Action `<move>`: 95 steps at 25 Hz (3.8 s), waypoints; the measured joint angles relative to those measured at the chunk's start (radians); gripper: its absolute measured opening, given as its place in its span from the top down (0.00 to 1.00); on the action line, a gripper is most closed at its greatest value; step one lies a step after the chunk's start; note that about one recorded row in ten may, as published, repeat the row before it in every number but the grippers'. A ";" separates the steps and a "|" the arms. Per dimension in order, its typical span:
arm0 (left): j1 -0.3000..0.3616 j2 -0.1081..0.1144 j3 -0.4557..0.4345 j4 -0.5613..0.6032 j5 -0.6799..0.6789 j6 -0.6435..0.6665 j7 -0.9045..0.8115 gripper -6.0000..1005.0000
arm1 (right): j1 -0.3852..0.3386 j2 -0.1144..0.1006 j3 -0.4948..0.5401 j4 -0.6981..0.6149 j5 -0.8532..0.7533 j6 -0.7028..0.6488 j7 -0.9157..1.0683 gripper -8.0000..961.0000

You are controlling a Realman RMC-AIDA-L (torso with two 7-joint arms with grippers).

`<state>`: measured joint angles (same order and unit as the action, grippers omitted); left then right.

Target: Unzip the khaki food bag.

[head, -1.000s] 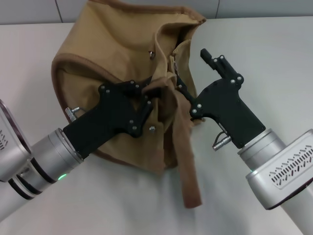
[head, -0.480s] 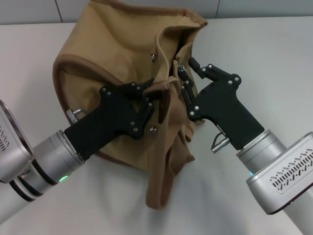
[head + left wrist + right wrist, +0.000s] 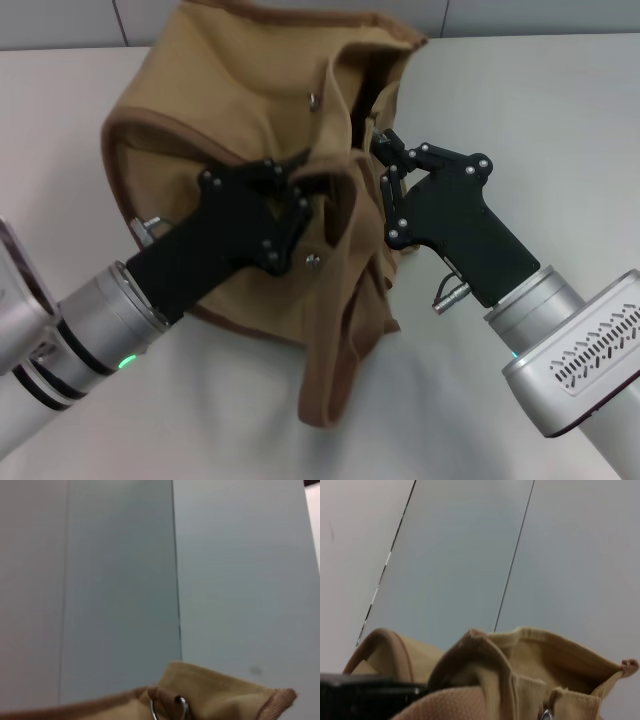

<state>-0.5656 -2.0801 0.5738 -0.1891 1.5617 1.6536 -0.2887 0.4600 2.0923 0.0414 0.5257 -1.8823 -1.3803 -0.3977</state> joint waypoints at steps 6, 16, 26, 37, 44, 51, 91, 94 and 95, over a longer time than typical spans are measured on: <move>0.004 0.000 -0.097 -0.029 -0.001 0.074 -0.011 0.80 | -0.017 0.000 0.000 -0.011 0.000 0.001 0.000 0.99; 0.058 0.000 -0.318 -0.128 -0.002 0.132 -0.100 0.79 | -0.054 0.000 0.007 -0.071 0.004 -0.006 0.035 0.99; 0.136 0.000 -0.409 -0.129 -0.014 0.124 -0.222 0.78 | -0.048 0.000 0.051 -0.226 0.008 -0.053 0.198 0.99; 0.207 0.000 -0.390 -0.091 -0.008 0.046 -0.232 0.77 | -0.028 0.000 0.052 -0.223 0.007 -0.057 0.225 0.99; 0.247 0.005 -0.346 -0.008 -0.003 0.066 -0.254 0.76 | -0.013 -0.005 0.064 -0.260 0.003 -0.113 0.489 0.83; 0.278 0.008 -0.309 0.119 -0.001 0.154 -0.508 0.76 | 0.014 -0.005 0.065 -0.358 0.007 -0.119 0.746 0.40; 0.148 0.008 -0.464 -0.021 0.016 -0.300 -0.054 0.32 | -0.045 -0.007 0.043 -0.362 0.000 -0.194 0.808 0.25; 0.241 0.009 -0.550 0.087 0.012 -0.174 -0.225 0.32 | -0.077 -0.009 0.065 -0.385 0.008 -0.262 0.860 0.25; 0.266 0.009 -0.574 0.123 0.014 -0.129 -0.286 0.32 | -0.083 -0.009 0.080 -0.400 0.009 -0.285 0.897 0.25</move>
<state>-0.2998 -2.0711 0.0001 -0.0660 1.5756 1.5244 -0.5742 0.3773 2.0833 0.1211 0.1260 -1.8731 -1.6656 0.4991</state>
